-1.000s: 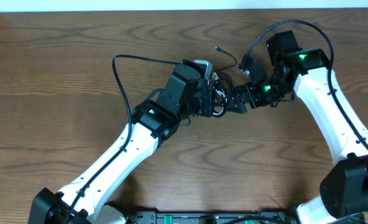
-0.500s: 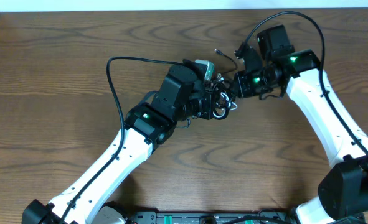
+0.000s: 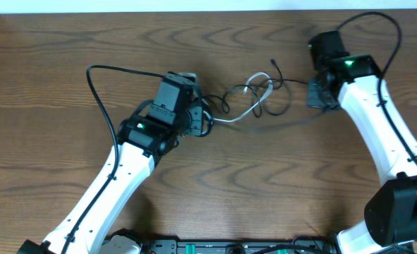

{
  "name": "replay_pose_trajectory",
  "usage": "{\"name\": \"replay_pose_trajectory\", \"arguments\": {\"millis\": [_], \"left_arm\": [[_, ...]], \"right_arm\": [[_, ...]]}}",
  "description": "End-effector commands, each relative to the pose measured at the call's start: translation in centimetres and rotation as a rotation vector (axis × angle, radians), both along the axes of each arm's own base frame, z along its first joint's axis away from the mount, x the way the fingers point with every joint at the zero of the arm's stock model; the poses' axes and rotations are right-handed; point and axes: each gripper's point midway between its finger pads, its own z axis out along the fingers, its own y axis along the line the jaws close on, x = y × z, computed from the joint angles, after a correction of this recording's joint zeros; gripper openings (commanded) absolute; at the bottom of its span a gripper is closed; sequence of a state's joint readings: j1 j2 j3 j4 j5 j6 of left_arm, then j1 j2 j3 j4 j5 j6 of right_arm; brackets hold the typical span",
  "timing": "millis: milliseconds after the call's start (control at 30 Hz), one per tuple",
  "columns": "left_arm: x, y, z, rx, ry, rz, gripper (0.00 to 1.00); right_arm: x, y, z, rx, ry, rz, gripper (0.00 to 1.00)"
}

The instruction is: Untangle cables

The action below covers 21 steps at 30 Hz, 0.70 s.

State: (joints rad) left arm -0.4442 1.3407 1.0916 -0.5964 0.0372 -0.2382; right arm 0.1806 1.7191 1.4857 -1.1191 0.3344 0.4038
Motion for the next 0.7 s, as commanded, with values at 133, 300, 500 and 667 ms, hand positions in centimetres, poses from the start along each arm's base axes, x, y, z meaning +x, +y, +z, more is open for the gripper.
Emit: {"name": "replay_pose_trajectory", "arguments": {"millis": [133,300,500,667], "left_arm": [[2.5,5.7,-0.2,-0.019,0.010,0.192,0.08],[-0.6,-4.2,2.9,-0.416,0.067,-0.240,0.08],[-2.4,-5.8,0.4,-0.278,0.101,-0.364,0.08],[-3.3,-8.4,-3.3,-0.314,0.234,-0.431,0.08]], "right_arm": [[-3.6,-11.6,1.0,-0.091,0.016,-0.430,0.01],[-1.9,-4.6,-0.5,0.283,0.093,0.037,0.17],[-1.0,4.9,1.4,0.619,0.009,0.551,0.63],[-2.2,12.9,1.9,0.617,-0.003,0.929,0.73]]}}
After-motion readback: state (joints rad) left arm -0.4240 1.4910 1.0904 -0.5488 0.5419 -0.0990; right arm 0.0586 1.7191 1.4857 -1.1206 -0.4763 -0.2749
